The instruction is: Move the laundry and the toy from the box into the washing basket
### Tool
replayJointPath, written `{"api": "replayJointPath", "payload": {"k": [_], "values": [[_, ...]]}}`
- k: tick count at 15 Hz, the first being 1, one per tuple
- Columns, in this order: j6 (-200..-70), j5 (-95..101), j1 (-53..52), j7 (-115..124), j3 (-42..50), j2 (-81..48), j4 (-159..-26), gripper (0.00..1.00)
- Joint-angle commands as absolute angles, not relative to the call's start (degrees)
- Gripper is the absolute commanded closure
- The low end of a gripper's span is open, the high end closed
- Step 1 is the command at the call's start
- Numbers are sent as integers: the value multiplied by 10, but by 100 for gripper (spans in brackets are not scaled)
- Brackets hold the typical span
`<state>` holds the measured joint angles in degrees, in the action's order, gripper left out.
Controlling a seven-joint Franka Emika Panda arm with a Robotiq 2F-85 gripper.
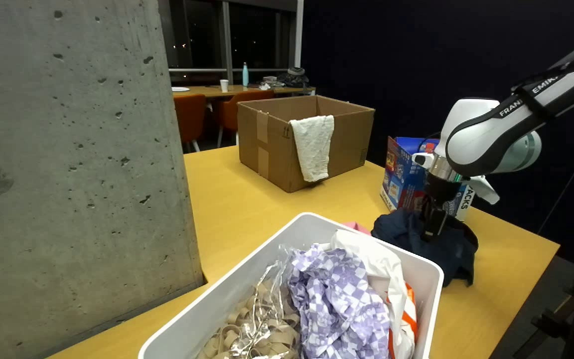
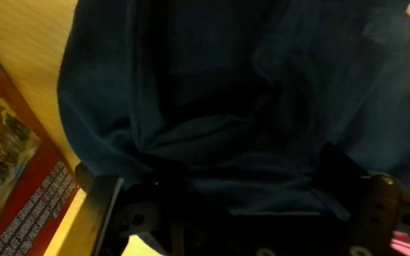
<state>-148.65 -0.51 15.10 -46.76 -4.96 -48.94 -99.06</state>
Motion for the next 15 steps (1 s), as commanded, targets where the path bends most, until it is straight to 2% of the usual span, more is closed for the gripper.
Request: {"api": "replayJointPath", "payload": {"k": [1, 6, 8, 15], "values": [[-1479, -12, 168, -471, -70, -546, -928, 0], [-1462, -10, 172, -471, -74, -581, -882, 0], [-1457, -9, 172, -471, -75, -587, -871, 28], [-1445, -9, 166, -467, -76, -575, -871, 78]]}}
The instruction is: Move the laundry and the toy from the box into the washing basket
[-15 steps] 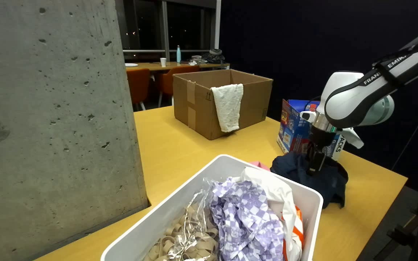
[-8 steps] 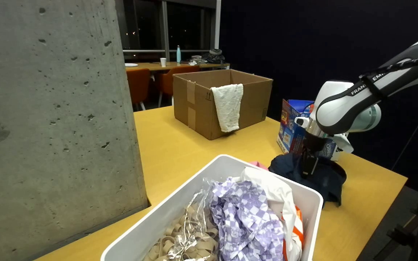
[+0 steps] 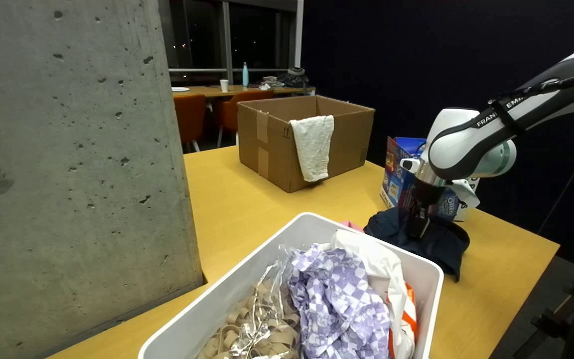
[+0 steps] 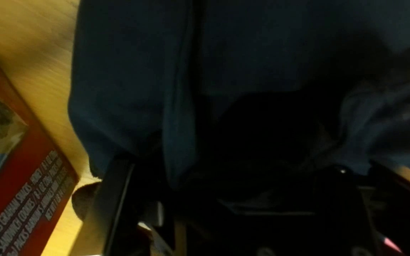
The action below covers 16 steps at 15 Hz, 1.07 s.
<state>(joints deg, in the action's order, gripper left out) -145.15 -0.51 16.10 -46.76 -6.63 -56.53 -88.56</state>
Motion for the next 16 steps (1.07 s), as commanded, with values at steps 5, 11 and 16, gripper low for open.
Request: {"api": "replayJointPath", "payload": {"k": [5, 11, 16], "values": [[-1475, -6, 160, -445, -70, -502, -955, 100], [-1500, -3, 156, -412, -65, -389, -1067, 100], [-1470, 23, 128, -370, -42, -248, -1154, 100]]}}
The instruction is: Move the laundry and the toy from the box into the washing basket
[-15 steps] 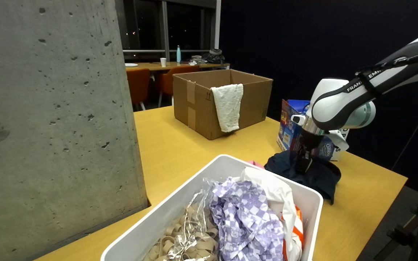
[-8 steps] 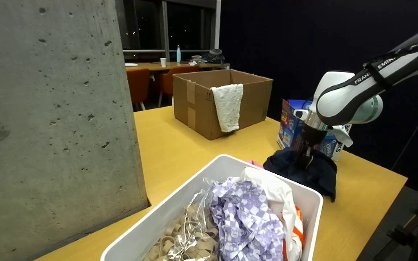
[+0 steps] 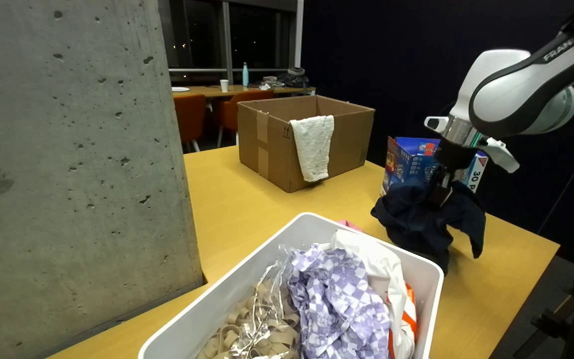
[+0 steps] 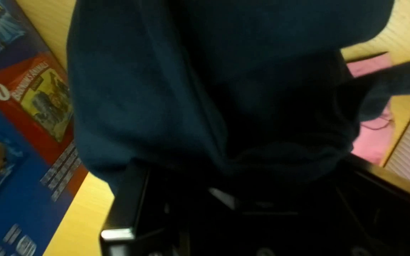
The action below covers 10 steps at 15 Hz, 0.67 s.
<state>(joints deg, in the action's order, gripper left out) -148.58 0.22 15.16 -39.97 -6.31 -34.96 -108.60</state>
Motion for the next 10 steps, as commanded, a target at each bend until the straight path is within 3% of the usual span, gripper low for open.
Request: {"api": "replayJointPath", "payload": {"k": [1, 10], "values": [[-1454, 33, 122, -364, -36, -223, -1157, 100], [-1261, 51, 36, -352, -50, -96, -1042, 100]]}}
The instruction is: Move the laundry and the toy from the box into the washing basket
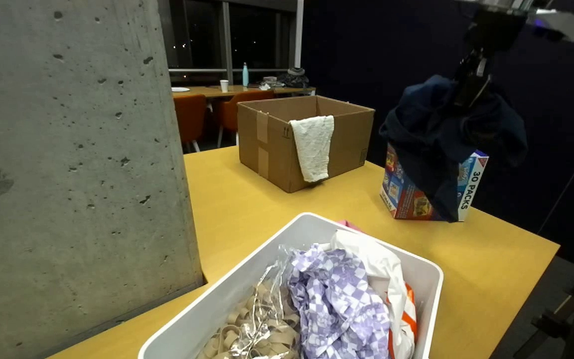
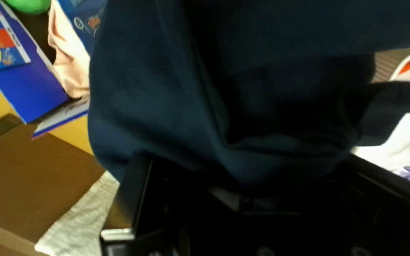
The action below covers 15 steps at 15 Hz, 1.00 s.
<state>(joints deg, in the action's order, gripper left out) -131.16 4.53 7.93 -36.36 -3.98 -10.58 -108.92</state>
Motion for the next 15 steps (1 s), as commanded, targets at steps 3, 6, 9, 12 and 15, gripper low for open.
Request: {"api": "replayJointPath", "payload": {"k": [3, 6, 9, 12, 15], "values": [[-1223, 40, -17, -361, -80, -116, -995, 100], [-1203, 33, -59, -374, -109, -158, -974, 100], [-1201, 26, -78, -399, -128, -209, -964, 100], [-1198, 14, -66, -450, -132, -288, -926, 100], [-1183, 5, -56, -494, -134, -363, -877, 100]]}}
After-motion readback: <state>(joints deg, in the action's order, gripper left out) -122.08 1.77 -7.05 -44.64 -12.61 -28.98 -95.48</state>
